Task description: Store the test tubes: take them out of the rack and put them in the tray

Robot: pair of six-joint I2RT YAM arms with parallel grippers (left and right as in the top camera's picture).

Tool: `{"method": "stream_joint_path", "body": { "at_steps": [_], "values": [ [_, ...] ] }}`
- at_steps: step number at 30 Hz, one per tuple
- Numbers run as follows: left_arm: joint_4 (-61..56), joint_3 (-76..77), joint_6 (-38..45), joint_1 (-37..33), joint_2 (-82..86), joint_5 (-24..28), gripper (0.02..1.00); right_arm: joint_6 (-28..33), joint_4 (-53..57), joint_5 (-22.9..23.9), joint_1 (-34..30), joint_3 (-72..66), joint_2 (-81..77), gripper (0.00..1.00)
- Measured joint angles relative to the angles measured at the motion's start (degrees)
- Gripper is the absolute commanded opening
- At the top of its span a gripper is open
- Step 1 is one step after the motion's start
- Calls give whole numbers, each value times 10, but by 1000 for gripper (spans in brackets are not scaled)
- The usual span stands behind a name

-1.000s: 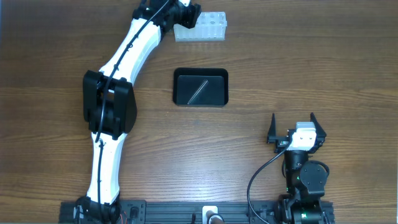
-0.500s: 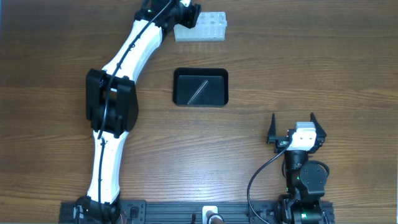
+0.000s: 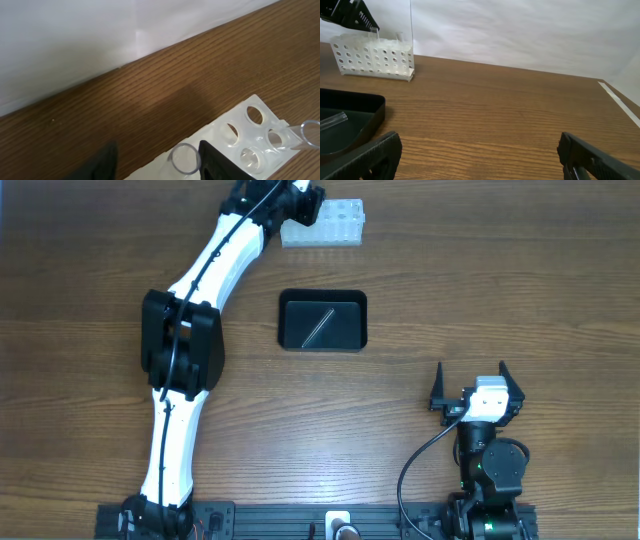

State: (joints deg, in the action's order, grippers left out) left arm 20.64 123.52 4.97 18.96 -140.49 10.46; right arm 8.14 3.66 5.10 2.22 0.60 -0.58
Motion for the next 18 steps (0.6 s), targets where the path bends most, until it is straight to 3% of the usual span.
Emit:
{"method": "stream_joint_path", "body": {
  "at_steps": [18],
  "values": [
    [-2, 0, 0, 5, -7, 0, 292, 0, 0, 0, 0, 0, 0, 993]
  ]
}}
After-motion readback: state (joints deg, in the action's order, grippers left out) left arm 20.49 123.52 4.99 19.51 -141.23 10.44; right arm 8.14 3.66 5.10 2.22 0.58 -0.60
